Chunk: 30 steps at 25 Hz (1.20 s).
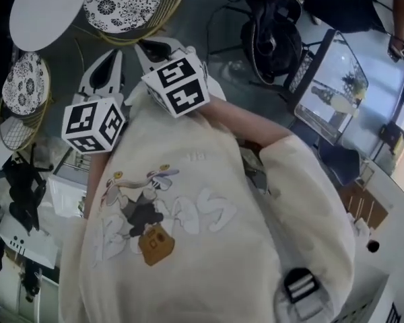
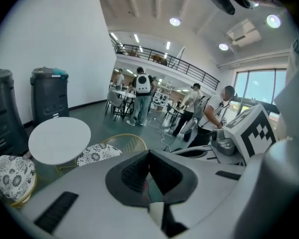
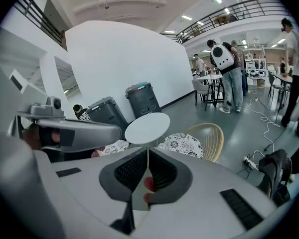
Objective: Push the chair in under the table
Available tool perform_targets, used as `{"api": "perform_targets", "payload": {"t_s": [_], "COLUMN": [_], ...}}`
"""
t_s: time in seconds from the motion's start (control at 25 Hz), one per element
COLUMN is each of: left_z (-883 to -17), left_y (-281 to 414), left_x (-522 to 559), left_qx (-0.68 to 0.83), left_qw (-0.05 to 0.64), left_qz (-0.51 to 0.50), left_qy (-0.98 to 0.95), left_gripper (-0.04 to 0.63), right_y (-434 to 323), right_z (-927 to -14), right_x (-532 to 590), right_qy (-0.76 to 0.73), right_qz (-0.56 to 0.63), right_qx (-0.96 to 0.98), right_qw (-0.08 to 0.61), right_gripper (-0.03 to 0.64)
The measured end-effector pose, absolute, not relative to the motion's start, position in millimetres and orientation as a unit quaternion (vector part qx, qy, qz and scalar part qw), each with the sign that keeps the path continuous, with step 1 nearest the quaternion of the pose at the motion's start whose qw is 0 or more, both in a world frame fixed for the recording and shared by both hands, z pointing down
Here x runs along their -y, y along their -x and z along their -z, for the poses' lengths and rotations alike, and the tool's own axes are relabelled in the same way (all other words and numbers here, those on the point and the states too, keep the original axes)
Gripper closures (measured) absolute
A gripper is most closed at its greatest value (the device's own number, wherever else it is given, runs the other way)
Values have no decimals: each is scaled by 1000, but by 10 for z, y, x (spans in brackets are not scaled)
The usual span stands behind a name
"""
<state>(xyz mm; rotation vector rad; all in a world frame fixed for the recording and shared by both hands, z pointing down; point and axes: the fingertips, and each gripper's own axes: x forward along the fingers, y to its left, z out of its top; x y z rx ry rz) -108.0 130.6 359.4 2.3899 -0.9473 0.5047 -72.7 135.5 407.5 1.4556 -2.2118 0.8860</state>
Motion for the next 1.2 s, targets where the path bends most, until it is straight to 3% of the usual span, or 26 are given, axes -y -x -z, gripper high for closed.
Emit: {"api": "perform_targets", "payload": {"t_s": [0.76,1.2], "left_z": [-3508,-3456], "left_y": [1460,1417], "left_x": [-1299,-1389], "left_qx": [382,372], "left_qw": [263,257], "left_qz": [-140,-129], "left_qy": [-875,-883], "left_gripper": [586,586], "right_y": [958,897], "right_z": [-3635,-3747], "right_x": [-1371,-1487], "right_qy": [-537,-537], "right_qz": [-204,-245], "right_qx": [802,792], "right_qw": [163,158], "right_gripper": [609,609]}}
